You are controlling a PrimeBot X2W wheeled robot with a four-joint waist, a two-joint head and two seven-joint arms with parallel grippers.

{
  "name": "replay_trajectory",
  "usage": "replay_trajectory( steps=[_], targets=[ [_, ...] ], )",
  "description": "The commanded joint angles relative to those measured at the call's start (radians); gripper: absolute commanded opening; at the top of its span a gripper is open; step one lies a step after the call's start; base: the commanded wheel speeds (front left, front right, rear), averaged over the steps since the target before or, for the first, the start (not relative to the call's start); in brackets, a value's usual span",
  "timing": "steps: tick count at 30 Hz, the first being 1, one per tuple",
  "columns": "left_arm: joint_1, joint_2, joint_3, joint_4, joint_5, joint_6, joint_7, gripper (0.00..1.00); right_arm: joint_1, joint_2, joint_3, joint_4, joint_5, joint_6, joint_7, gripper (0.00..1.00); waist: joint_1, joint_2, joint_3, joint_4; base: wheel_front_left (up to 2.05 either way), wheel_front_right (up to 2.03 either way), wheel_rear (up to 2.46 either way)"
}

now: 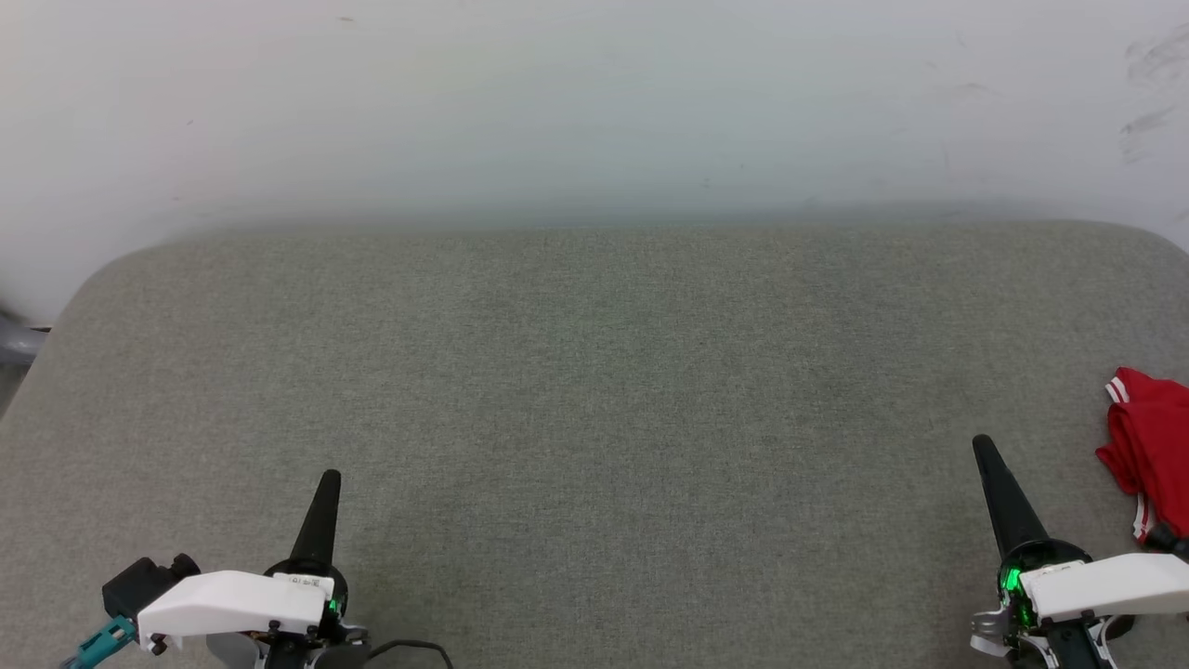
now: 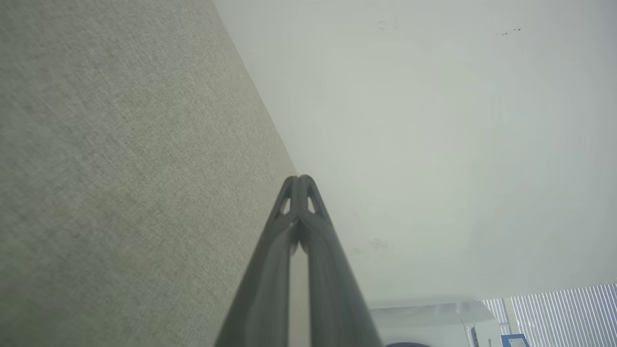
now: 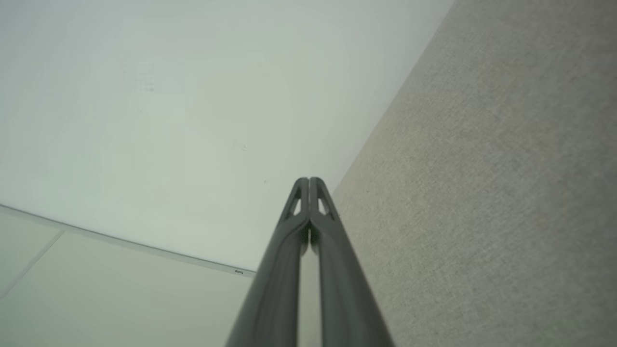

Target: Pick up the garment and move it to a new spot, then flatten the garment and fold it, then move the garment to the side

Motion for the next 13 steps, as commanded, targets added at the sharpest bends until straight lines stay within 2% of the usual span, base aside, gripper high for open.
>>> replay_trajectory(
  steps=[1, 13],
  targets=[
    [-0.024, 0.001, 0.007, -0.003, -0.022, -0.005, 0.007, 0.00, -0.025, -0.005, -0.002, 0.003, 0.026, 0.000, 0.004, 0.00, -0.0001, 0.0000, 0.000, 0.000, 0.00, 0.00, 0.00],
    [-0.037, -0.004, 0.016, 0.000, -0.124, -0.013, 0.034, 0.00, -0.044, -0.002, -0.007, 0.035, 0.128, 0.000, 0.012, 0.00, -0.0001, 0.0000, 0.001, 0.001, 0.00, 0.00, 0.00]
  ],
)
